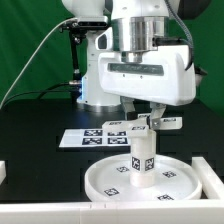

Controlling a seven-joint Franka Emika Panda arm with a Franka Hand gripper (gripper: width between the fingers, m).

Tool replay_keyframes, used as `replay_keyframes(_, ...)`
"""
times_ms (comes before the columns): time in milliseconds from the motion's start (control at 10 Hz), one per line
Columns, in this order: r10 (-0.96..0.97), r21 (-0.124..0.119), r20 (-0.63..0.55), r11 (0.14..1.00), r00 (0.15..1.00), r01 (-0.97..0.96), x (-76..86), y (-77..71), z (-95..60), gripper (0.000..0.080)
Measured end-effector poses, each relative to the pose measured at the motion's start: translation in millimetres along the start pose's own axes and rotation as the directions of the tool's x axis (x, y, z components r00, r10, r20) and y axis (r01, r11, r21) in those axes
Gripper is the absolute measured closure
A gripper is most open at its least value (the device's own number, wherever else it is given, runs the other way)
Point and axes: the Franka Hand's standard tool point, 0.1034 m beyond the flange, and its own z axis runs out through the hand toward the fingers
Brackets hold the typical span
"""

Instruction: Assemble round table

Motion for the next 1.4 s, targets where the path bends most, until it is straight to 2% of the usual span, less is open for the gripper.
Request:
replay_keyframes(100, -0.002, -0.001, 0.000, 1.000, 1.000, 0.002, 0.0, 0.1, 0.1, 0.0364)
replay_keyframes(300, -0.128, -0.022, 0.024, 0.991, 0.991, 0.129, -2.6, -3.3, -3.8, 0.0194)
replay_keyframes(400, -0.242, -0.012, 0.024, 0.970, 0.970, 0.242, -0.4, -6.7, -7.9, 0.0159)
replay_keyframes(500, -0.385, -0.001, 0.022, 0.923, 0.923, 0.385, 2.9, -7.4, -12.4, 0.0159)
replay_keyframes(800, -0.701, 0.017, 0.016, 0.713, 0.713, 0.701, 0.1, -11.6, -19.8, 0.0151)
replay_keyframes(1000, -0.872, 0.021, 0.013, 0.489, 0.489, 0.872, 1.0, -10.6, -18.9, 0.0151)
replay_keyframes(1100, -0.884, 0.020, 0.012, 0.467, 0.467, 0.884, 1.3, -10.5, -18.8, 0.0151)
replay_keyframes(1300, -0.938, 0.020, 0.010, 0.347, 0.347, 0.938, 2.1, -10.1, -18.6, 0.0151)
replay_keyframes(1400, -0.972, 0.008, 0.011, 0.234, 0.234, 0.972, 2.3, -11.3, -18.7, 0.0151)
